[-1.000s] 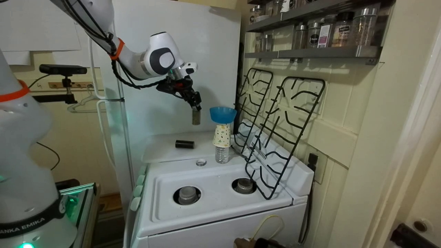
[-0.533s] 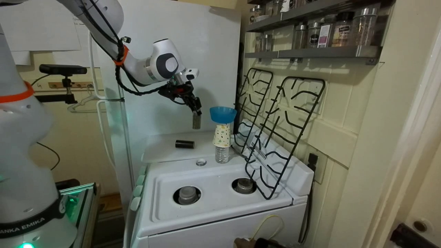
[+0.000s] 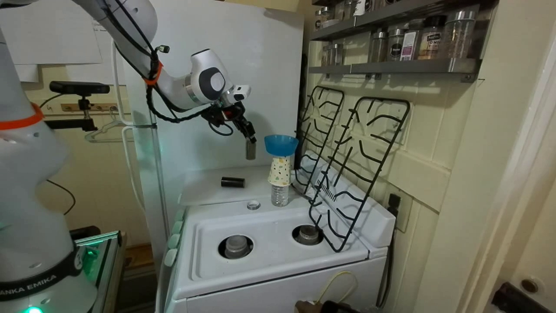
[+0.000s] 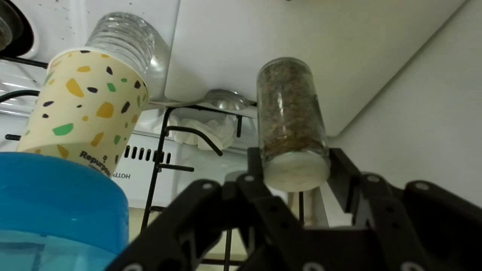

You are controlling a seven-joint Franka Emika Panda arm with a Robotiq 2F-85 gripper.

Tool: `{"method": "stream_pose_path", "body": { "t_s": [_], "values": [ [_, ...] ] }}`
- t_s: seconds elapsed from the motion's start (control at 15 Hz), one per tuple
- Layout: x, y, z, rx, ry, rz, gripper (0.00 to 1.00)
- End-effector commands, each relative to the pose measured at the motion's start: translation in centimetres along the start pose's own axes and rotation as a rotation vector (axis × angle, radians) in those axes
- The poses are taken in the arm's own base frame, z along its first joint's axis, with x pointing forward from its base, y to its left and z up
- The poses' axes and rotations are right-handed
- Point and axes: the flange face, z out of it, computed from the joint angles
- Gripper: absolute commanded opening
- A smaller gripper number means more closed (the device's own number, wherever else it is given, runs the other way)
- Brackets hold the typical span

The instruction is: Move the glass jar to the left.

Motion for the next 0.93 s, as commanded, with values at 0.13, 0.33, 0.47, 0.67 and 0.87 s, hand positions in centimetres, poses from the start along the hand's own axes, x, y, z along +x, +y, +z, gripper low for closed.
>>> {"method": "stream_pose_path", "body": {
  "t_s": [0.13,0.33,0.47,0.67,0.87],
  "values": [
    [-0.2,-0.3,0.4,0.029,0.121,0.125,0.22],
    [-0.5,-0.9,1.3,-0.029,0.155,0.125,0.22],
    [-1.0,-1.7,2.6,-0.056,0.172,0.116,0.22],
    [-2.2,-3.0,5.6,-0.081,0.16,0.113,0.22],
    [-3.4,-4.1,9.0,-0.057,0.128,0.136,0.22]
  ]
}}
